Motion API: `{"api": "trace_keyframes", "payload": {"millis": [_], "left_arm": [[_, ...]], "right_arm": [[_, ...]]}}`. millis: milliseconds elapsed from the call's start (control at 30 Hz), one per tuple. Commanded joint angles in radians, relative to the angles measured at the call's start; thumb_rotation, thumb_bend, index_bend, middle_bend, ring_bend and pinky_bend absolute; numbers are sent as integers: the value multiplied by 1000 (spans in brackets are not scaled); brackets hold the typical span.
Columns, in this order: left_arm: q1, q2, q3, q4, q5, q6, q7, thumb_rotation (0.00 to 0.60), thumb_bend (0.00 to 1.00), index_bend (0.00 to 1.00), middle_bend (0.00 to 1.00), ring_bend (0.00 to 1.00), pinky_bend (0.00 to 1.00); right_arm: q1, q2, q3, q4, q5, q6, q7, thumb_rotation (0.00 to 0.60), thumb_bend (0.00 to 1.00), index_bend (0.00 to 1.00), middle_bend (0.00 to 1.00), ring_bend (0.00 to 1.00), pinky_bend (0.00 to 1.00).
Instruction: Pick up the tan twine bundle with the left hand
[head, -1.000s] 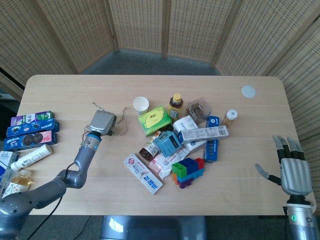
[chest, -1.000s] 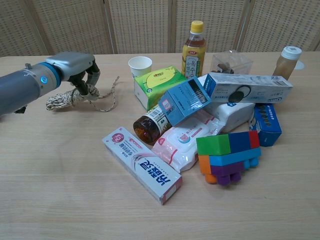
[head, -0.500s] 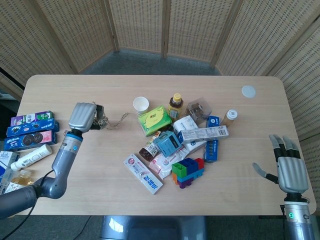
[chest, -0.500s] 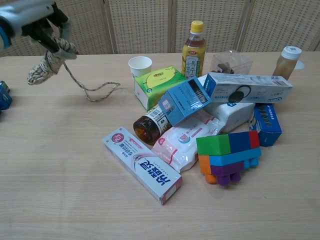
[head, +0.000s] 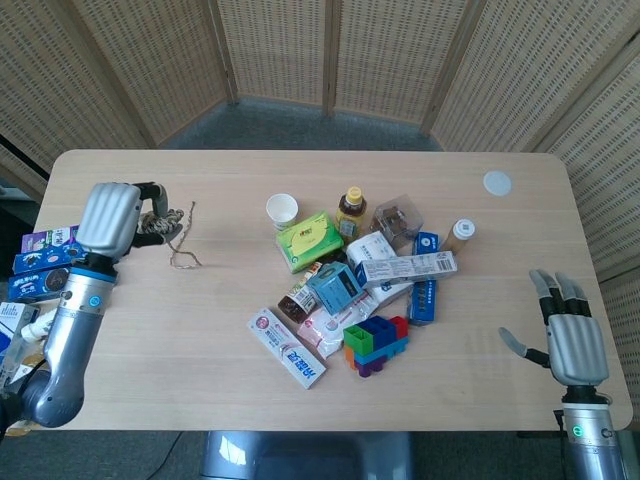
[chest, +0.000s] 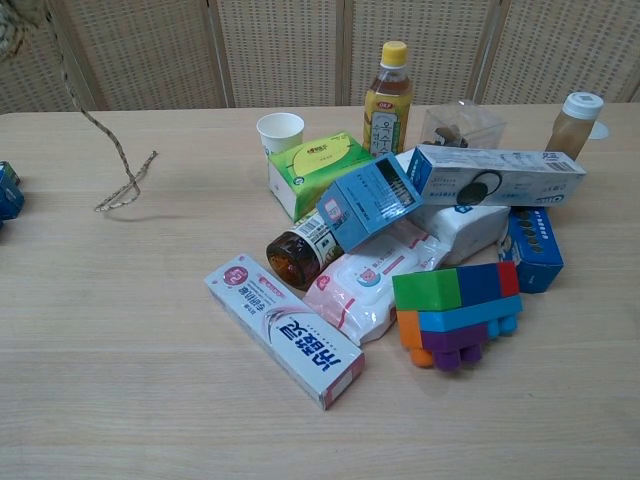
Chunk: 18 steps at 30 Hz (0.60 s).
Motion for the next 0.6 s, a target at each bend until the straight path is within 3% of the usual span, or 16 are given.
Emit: {"api": "trace_keyframes", "payload": {"millis": [33,300,600], "left_arm": [[21,78,-39,-94,-30,31,11,600,279,900,1000,973,824],[47,159,-45,-201,-38,64,10,600,277,903,1000,975,824],[58,173,-23,-213,-25,74,-18,600,278,903,1000,975,824]], "right_arm": [[-7,1,-7,1,-11,10,9,0,194,0,112,0,0],[-32,8,-26,-7,-42,44,31,0,192,0,112,0,0],[-47,20,-35,-26,-60,62,26,0,192,0,112,0,0]]}}
